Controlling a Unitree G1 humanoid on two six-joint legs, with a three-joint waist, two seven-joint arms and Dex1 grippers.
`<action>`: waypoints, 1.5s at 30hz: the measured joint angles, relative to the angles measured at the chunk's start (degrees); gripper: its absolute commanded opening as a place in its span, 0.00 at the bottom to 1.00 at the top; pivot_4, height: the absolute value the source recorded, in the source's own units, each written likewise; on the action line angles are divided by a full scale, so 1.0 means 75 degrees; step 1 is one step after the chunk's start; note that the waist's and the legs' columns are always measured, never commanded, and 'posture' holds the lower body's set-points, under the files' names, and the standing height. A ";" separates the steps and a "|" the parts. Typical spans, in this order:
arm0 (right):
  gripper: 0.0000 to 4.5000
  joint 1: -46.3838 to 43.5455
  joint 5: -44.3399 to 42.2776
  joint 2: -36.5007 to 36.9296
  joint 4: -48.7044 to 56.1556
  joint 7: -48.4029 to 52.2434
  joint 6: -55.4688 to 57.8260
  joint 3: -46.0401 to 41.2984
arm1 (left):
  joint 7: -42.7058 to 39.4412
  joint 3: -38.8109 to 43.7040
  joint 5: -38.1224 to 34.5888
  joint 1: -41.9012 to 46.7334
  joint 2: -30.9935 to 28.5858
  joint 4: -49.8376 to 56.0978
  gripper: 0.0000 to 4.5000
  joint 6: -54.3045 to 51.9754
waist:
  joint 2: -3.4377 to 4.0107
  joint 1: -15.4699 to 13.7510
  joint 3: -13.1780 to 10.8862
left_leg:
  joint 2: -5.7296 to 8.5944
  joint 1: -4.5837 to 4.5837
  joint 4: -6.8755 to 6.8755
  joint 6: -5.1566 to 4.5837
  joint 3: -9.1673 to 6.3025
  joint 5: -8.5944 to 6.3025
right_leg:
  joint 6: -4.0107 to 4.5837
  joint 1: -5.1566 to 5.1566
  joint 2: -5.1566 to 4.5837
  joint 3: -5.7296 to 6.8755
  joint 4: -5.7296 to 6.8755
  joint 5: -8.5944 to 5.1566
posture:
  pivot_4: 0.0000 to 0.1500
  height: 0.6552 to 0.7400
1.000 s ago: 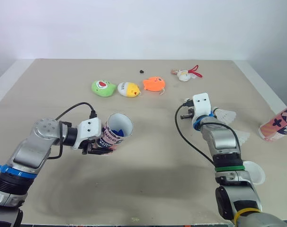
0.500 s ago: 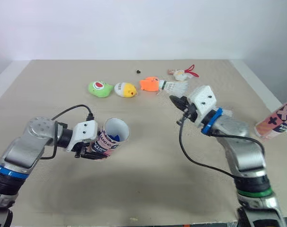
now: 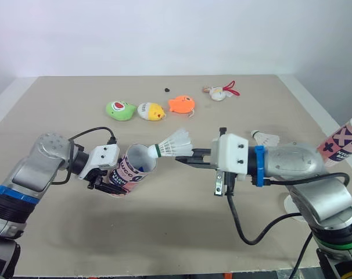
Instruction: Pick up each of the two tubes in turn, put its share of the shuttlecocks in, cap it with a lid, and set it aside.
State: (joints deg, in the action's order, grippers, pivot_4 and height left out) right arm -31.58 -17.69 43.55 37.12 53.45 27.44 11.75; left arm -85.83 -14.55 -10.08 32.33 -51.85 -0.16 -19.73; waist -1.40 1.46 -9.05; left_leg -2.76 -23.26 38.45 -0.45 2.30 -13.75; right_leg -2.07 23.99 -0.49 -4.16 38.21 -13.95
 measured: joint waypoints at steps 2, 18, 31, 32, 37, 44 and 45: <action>0.01 -0.0255 0.0369 0.0043 -0.0205 0.0192 -0.0356 0.0315 | -0.0011 -0.0014 0.0011 0.0037 0.0079 -0.0053 0.57 -0.0019 | 0.0000 -0.0025 0.0000 | 0.0001 0.0000 0.0002 0.0000 0.0003 0.0000 | -0.0002 -0.0001 -0.0004 -0.0001 -0.0001 -0.0001 | 1.00 1.00; 0.52 -0.1865 0.2086 -0.0676 -0.2512 0.1360 -0.3262 0.1480 | -0.0044 -0.0013 0.0176 0.0115 0.0384 -0.0221 0.57 0.0070 | 0.0001 -0.0068 0.0001 | 0.0005 0.0001 0.0008 0.0003 0.0010 0.0002 | -0.0003 -0.0005 -0.0009 -0.0006 0.0000 0.0002 | 1.00 1.00; 0.99 -0.1694 -0.0470 -0.0347 -0.2067 0.1534 -0.0402 -0.0596 | 0.0194 0.0002 0.0180 0.0048 0.0654 -0.0039 0.57 -0.0065 | -0.0004 -0.0273 0.0006 | 0.0030 -0.0003 0.0005 0.0004 0.0005 0.0002 | 0.0022 -0.0018 -0.0058 0.0007 -0.0006 0.0011 | 1.00 1.00; 0.99 -0.1427 -0.0703 -0.0318 -0.1967 0.1303 -0.0012 -0.0961 | 0.0217 0.0021 0.0165 -0.0003 0.0659 0.0011 0.57 -0.0068 | -0.0006 -0.0282 0.0007 | 0.0030 -0.0003 0.0005 0.0004 0.0000 0.0002 | 0.0021 -0.0021 -0.0066 0.0014 -0.0006 0.0006 | 1.00 1.00; 0.99 0.0975 -0.1256 -0.0275 -0.0896 -0.0456 0.1786 -0.3187 | 0.0287 0.0113 0.0153 -0.0182 0.0711 0.0222 0.57 -0.0086 | 0.0017 -0.0282 0.0020 | 0.0096 -0.0015 -0.0008 0.0007 0.0002 -0.0001 | -0.0037 -0.0017 -0.0113 0.0002 -0.0007 -0.0003 | 1.00 1.00; 0.99 0.4184 -0.2317 -0.0316 0.0261 -0.1192 0.3234 -0.6699 | 0.0296 0.0022 0.0269 -0.0054 0.1121 -0.0017 0.57 0.0066 | 0.0037 -0.0305 0.0031 | 0.0154 0.0006 0.0002 0.0002 -0.0040 -0.0003 | -0.0130 -0.0095 -0.0150 -0.0014 -0.0037 -0.0065 | 1.00 1.00; 0.99 0.4608 -0.2552 -0.0316 0.0254 -0.1102 0.3397 -0.7135 | 0.0289 -0.0011 0.0298 -0.0016 0.1186 -0.0071 0.57 0.0109 | 0.0039 -0.0311 0.0035 | 0.0166 0.0008 0.0004 -0.0001 -0.0046 -0.0001 | -0.0139 -0.0107 -0.0156 -0.0018 -0.0039 -0.0068 | 1.00 1.00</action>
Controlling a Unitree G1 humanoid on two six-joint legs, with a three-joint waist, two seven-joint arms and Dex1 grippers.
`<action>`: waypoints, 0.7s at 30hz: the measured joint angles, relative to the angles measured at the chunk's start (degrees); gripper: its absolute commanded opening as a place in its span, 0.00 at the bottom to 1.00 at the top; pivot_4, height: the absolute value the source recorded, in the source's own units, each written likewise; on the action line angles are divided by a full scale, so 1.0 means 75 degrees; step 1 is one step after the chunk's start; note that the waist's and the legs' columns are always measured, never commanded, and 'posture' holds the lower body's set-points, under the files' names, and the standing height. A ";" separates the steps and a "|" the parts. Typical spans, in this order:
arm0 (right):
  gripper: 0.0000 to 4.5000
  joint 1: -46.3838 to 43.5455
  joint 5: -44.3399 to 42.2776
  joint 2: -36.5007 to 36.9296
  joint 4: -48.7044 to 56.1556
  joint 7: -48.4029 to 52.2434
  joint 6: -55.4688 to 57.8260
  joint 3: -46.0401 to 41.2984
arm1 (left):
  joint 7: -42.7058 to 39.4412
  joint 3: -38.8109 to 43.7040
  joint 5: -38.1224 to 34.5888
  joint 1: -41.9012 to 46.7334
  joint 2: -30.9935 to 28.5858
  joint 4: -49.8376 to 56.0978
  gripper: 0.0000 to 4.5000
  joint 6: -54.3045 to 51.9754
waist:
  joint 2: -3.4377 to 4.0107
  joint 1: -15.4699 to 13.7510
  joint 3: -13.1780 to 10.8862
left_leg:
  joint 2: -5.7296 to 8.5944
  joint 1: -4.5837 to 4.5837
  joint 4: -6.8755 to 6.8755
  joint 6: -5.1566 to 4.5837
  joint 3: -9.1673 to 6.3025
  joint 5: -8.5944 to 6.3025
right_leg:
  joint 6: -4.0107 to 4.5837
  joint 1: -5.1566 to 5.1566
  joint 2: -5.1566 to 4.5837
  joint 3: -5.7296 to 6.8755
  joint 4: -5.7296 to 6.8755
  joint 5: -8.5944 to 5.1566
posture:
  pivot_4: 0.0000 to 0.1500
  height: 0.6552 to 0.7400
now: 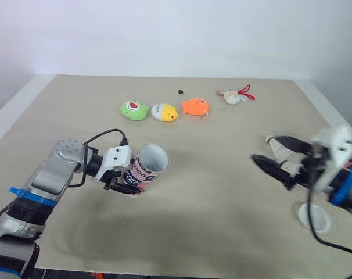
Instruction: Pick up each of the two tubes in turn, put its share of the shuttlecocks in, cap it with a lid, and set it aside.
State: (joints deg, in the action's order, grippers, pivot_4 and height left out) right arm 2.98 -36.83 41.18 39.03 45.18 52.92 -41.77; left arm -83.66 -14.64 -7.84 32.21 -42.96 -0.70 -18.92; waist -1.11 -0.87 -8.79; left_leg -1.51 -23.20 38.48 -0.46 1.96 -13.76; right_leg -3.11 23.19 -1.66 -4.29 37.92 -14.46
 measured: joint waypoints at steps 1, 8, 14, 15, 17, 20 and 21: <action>0.99 0.0491 -0.0134 0.0002 -0.0015 0.0135 0.0114 -0.0317 | -0.0002 -0.0018 0.0011 0.0018 0.0093 -0.0041 0.57 0.0027 | 0.0000 -0.0007 0.0002 | 0.0007 0.0003 0.0002 -0.0001 -0.0011 0.0000 | -0.0007 -0.0012 -0.0003 -0.0002 -0.0005 -0.0005 | 1.00 1.00; 0.99 0.2356 0.0395 0.0008 -0.1078 0.0523 -0.0622 -0.0703 | -0.0017 -0.0081 0.0158 0.0075 0.0424 -0.0300 0.57 0.0174 | 0.0089 0.0007 0.0065 | 0.0056 -0.0001 0.0002 -0.0059 -0.0037 0.0005 | -0.0068 -0.0053 -0.0047 -0.0019 -0.0106 0.0036 | 1.00 1.00; 0.99 0.2154 0.1069 0.0008 -0.1845 0.0206 -0.1550 0.0041 | -0.0008 -0.0107 0.0234 0.0106 0.0570 -0.0363 0.57 0.0218 | 0.0101 0.0006 0.0074 | 0.0111 -0.0005 0.0001 -0.0098 -0.0046 0.0008 | -0.0099 -0.0055 -0.0106 -0.0016 -0.0118 0.0029 | 1.00 1.00; 0.99 0.2100 0.1154 0.0008 -0.2010 0.0137 -0.1667 0.0192 | -0.0014 -0.0109 0.0235 0.0108 0.0581 -0.0363 0.57 0.0219 | 0.0104 0.0005 0.0076 | 0.0116 -0.0006 0.0000 -0.0102 -0.0046 0.0006 | -0.0104 -0.0055 -0.0112 -0.0016 -0.0120 0.0027 | 1.00 1.00; 0.99 0.1990 0.1306 0.0007 -0.2388 0.0035 -0.1879 0.0394 | -0.0023 -0.0110 0.0235 0.0116 0.0604 -0.0362 0.57 0.0222 | 0.0107 0.0002 0.0078 | 0.0127 -0.0012 0.0001 -0.0114 -0.0050 0.0001 | -0.0115 -0.0082 -0.0121 -0.0015 -0.0124 0.0020 | 1.00 1.00; 0.99 0.1900 0.1492 -0.0014 -0.2929 -0.0100 -0.2161 0.0530 | -0.0023 -0.0112 0.0233 0.0118 0.0634 -0.0358 0.57 0.0218 | 0.0107 0.0001 0.0079 | 0.0145 -0.0013 -0.0001 -0.0128 -0.0056 -0.0008 | -0.0128 -0.0091 -0.0140 -0.0011 -0.0127 0.0011 | 1.00 1.00; 0.99 0.1881 0.1511 -0.0027 -0.3094 -0.0131 -0.2236 0.0546 | -0.0028 -0.0111 0.0233 0.0118 0.0631 -0.0356 0.57 0.0216 | 0.0108 0.0001 0.0079 | 0.0150 -0.0012 -0.0001 -0.0131 -0.0056 -0.0010 | -0.0128 -0.0092 -0.0145 -0.0011 -0.0127 0.0011 | 1.00 1.00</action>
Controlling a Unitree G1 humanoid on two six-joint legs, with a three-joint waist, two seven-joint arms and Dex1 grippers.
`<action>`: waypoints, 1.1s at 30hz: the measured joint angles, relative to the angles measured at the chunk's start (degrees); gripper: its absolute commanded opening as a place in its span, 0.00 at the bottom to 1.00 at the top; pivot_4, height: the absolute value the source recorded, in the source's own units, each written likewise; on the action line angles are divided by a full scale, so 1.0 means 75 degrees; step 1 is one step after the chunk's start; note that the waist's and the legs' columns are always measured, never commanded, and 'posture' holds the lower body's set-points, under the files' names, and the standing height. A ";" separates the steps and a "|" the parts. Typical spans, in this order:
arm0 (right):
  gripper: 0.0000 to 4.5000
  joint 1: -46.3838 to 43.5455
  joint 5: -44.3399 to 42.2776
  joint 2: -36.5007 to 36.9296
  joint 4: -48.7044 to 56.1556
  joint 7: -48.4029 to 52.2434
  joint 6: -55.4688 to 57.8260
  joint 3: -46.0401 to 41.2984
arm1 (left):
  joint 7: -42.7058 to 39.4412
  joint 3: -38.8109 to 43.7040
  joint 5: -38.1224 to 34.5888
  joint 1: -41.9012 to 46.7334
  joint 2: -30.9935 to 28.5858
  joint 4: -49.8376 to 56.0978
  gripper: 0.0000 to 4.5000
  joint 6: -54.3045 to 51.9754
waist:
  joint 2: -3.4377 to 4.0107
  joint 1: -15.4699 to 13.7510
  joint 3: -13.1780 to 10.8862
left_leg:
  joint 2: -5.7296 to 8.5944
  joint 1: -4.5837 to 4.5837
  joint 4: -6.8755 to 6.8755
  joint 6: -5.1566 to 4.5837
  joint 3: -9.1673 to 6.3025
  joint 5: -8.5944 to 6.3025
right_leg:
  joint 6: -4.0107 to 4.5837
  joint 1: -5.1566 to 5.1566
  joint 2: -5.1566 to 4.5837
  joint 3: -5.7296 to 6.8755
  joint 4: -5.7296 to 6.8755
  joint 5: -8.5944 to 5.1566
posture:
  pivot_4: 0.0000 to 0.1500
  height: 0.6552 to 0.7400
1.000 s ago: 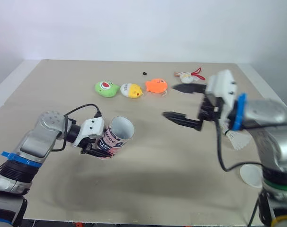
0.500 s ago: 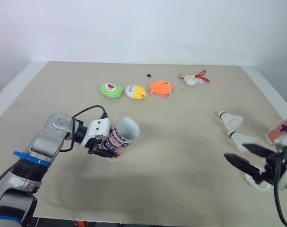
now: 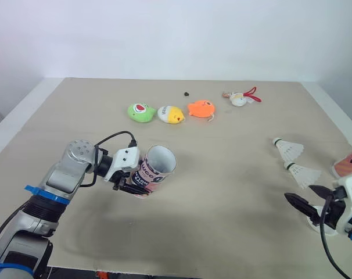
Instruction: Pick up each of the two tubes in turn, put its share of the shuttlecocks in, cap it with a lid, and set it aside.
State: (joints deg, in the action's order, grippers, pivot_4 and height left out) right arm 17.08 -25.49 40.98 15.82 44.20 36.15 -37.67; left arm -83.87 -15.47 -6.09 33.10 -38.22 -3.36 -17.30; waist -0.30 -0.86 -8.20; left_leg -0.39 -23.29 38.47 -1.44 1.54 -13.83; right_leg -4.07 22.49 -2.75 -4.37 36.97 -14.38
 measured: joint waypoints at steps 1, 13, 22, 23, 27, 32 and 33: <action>0.99 -0.0029 0.0007 -0.0001 -0.0137 -0.0032 -0.0059 0.0024 | -0.0002 0.0000 0.0001 0.0000 -0.0009 0.0000 0.57 -0.0002 | 0.0000 0.0001 0.0000 | 0.0007 0.0000 -0.0001 -0.0003 0.0000 -0.0001 | 0.0000 -0.0001 -0.0006 0.0000 0.0000 0.0000 | 1.00 1.00; 0.99 -0.0852 0.0162 0.0003 -0.1132 -0.0150 -0.0538 0.0707 | 0.0014 -0.0003 -0.0016 -0.0028 -0.0062 0.0053 0.57 -0.0018 | -0.0001 0.0004 -0.0001 | 0.0020 0.0005 -0.0003 -0.0014 -0.0001 -0.0002 | -0.0007 -0.0007 -0.0023 0.0006 -0.0002 -0.0003 | 1.00 1.00; 0.49 -0.1387 0.0514 0.0032 -0.2023 -0.0269 -0.1027 0.0944 | 0.0150 0.0007 -0.0068 -0.0157 -0.0127 0.0270 0.57 -0.0092 | -0.0001 0.0008 -0.0001 | 0.0027 0.0005 -0.0004 -0.0020 0.0001 -0.0005 | -0.0006 -0.0007 -0.0030 0.0005 -0.0002 -0.0002 | 1.00 1.00; 0.35 -0.1446 0.0544 0.0032 -0.2081 -0.0283 -0.1090 0.1019 | 0.0169 0.0008 -0.0072 -0.0177 -0.0142 0.0310 0.57 -0.0097 | -0.0001 0.0009 -0.0001 | 0.0027 0.0005 -0.0005 -0.0021 0.0000 -0.0006 | -0.0005 -0.0007 -0.0030 0.0005 -0.0002 -0.0003 | 1.00 1.00; 0.01 -0.1566 0.0664 0.0035 -0.2244 -0.0302 -0.1246 0.1104 | 0.0227 0.0017 -0.0092 -0.0234 -0.0151 0.0419 0.57 -0.0179 | 0.0000 0.0009 -0.0001 | 0.0037 0.0004 -0.0007 -0.0029 -0.0001 -0.0011 | -0.0002 -0.0009 -0.0037 0.0004 -0.0002 -0.0002 | 1.00 1.00; 0.01 -0.1572 0.0706 0.0036 -0.2305 -0.0294 -0.1366 0.1103 | 0.0312 0.0020 -0.0092 -0.0320 -0.0160 0.0603 0.57 -0.0239 | 0.0000 0.0010 -0.0001 | 0.0061 0.0004 -0.0008 -0.0040 -0.0001 -0.0017 | -0.0004 -0.0011 -0.0061 0.0004 -0.0002 -0.0005 | 1.00 1.00; 0.01 -0.1565 0.0706 0.0036 -0.2305 -0.0289 -0.1377 0.1103 | 0.0318 0.0020 -0.0093 -0.0326 -0.0159 0.0613 0.57 -0.0239 | -0.0001 0.0010 -0.0001 | 0.0066 0.0003 -0.0008 -0.0041 -0.0001 -0.0019 | -0.0006 -0.0012 -0.0067 0.0003 -0.0002 -0.0006 | 1.00 1.00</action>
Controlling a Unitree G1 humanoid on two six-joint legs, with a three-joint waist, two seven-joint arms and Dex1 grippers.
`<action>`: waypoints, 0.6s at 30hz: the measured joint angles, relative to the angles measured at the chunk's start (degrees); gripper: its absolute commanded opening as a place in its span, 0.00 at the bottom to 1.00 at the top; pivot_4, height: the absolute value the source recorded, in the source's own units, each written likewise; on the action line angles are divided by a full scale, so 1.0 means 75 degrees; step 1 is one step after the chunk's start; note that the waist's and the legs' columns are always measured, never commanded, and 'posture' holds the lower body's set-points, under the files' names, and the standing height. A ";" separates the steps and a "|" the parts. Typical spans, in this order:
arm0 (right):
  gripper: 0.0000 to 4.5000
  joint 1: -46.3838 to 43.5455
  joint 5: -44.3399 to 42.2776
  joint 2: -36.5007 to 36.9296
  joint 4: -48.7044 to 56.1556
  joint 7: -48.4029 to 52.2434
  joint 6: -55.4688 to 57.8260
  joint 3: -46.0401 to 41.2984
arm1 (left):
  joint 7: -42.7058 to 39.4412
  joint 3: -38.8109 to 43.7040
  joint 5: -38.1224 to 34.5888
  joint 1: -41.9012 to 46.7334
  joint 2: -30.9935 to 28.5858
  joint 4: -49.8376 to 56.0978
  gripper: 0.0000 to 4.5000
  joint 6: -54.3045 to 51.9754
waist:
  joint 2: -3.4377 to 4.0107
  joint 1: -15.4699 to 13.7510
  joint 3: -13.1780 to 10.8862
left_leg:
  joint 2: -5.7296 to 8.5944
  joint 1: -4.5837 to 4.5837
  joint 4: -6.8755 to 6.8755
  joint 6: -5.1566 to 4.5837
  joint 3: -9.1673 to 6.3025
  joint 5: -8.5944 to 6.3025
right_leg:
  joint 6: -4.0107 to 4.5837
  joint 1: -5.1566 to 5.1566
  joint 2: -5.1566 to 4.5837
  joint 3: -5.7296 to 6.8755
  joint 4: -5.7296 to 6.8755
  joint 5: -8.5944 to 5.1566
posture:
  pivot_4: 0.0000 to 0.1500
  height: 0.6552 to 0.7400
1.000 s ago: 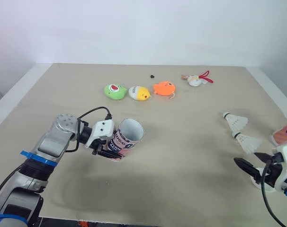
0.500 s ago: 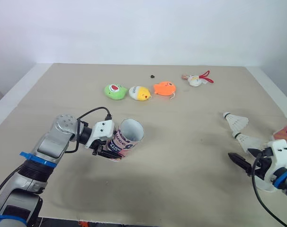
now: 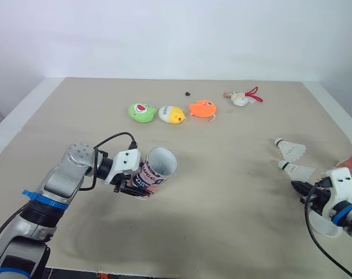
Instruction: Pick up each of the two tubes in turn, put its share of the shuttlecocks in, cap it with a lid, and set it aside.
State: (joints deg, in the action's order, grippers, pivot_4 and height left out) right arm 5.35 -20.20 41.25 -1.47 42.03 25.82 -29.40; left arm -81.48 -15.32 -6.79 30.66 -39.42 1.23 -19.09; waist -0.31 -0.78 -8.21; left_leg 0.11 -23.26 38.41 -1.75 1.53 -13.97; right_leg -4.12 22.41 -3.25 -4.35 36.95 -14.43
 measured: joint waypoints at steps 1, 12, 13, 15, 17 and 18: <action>0.01 0.0025 -0.0003 0.0013 0.0000 0.0022 -0.0014 -0.0001 | 0.0003 0.0000 -0.0005 -0.0005 0.0002 0.0011 0.57 0.0000 | 0.0000 0.0000 0.0000 | 0.0005 -0.0001 0.0000 -0.0003 -0.0001 -0.0001 | -0.0004 -0.0001 -0.0006 0.0000 0.0000 -0.0002 | 1.00 1.00; 0.01 0.0782 -0.1573 0.1148 0.2708 0.1201 0.1240 -0.0347 | -0.0006 -0.0005 -0.0039 -0.0012 -0.0020 -0.0017 0.57 0.0003 | -0.0004 0.0028 -0.0009 | 0.0014 -0.0002 -0.0004 -0.0015 -0.0009 -0.0012 | -0.0035 -0.0003 -0.0018 0.0002 -0.0002 -0.0024 | 1.00 1.00; 0.01 0.0606 -0.1839 0.1437 0.3277 0.1293 0.1465 -0.0270 | -0.0006 -0.0005 -0.0040 0.0000 -0.0018 -0.0042 0.57 0.0009 | -0.0007 0.0029 -0.0011 | 0.0012 -0.0003 -0.0001 -0.0014 -0.0013 -0.0012 | -0.0039 -0.0003 -0.0018 0.0008 -0.0002 -0.0026 | 1.00 1.00; 0.01 0.0062 -0.2193 0.1855 0.4108 0.1375 0.1704 -0.0060 | -0.0025 -0.0018 -0.0036 0.0038 -0.0014 -0.0088 0.57 0.0005 | -0.0008 0.0034 -0.0012 | 0.0009 -0.0001 0.0000 -0.0015 -0.0015 -0.0011 | -0.0048 -0.0004 -0.0018 0.0014 -0.0003 -0.0031 | 1.00 1.00; 0.01 -0.0510 -0.2447 0.2134 0.4830 0.1382 0.1798 0.0358 | -0.0045 -0.0051 -0.0028 0.0099 0.0002 -0.0092 0.57 0.0004 | -0.0020 0.0017 -0.0006 | 0.0007 -0.0004 -0.0001 -0.0013 -0.0042 -0.0009 | -0.0041 -0.0010 -0.0019 0.0036 -0.0006 -0.0035 | 1.00 1.00; 0.01 -0.0704 -0.2496 0.2172 0.4981 0.1376 0.1834 0.0591 | -0.0054 -0.0049 -0.0043 0.0101 0.0011 -0.0100 0.57 0.0006 | -0.0044 0.0012 -0.0006 | 0.0006 -0.0002 -0.0001 -0.0011 -0.0055 -0.0009 | -0.0035 0.0003 -0.0018 0.0046 -0.0011 -0.0039 | 1.00 1.00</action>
State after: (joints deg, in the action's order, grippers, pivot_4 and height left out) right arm 0.06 -38.92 57.54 35.89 52.35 39.58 -24.96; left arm -81.89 -15.69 -7.11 31.42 -39.33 0.49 -19.05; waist -0.64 -0.70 -8.26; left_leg 0.16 -23.28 38.41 -1.83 1.12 -14.04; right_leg -4.38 22.43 -3.39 -4.00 36.87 -14.72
